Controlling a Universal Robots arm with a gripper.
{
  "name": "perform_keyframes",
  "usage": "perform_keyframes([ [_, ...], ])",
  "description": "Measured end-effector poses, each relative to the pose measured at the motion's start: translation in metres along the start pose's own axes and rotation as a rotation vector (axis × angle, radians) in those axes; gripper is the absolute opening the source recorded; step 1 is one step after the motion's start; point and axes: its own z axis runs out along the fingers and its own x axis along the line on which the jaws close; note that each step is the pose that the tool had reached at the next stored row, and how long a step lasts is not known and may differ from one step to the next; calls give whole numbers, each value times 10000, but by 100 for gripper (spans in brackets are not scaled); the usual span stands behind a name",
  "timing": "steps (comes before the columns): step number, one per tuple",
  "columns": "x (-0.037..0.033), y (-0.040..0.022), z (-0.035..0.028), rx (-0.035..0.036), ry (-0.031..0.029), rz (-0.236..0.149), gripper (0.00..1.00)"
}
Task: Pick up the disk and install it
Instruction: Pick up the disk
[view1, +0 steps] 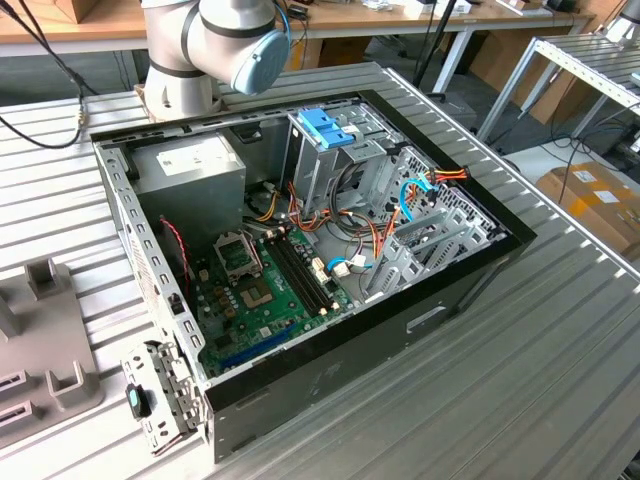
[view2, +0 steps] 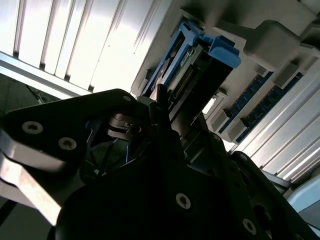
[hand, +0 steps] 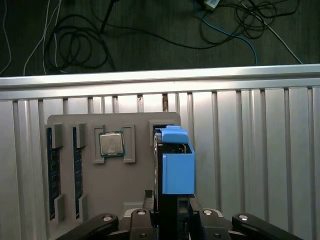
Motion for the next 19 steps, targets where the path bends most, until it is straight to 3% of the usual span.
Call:
perform_keyframes([
  [2, 0, 0, -45, 0, 0, -1, 35],
  [19, 0, 0, -75, 1, -1, -1, 35],
])
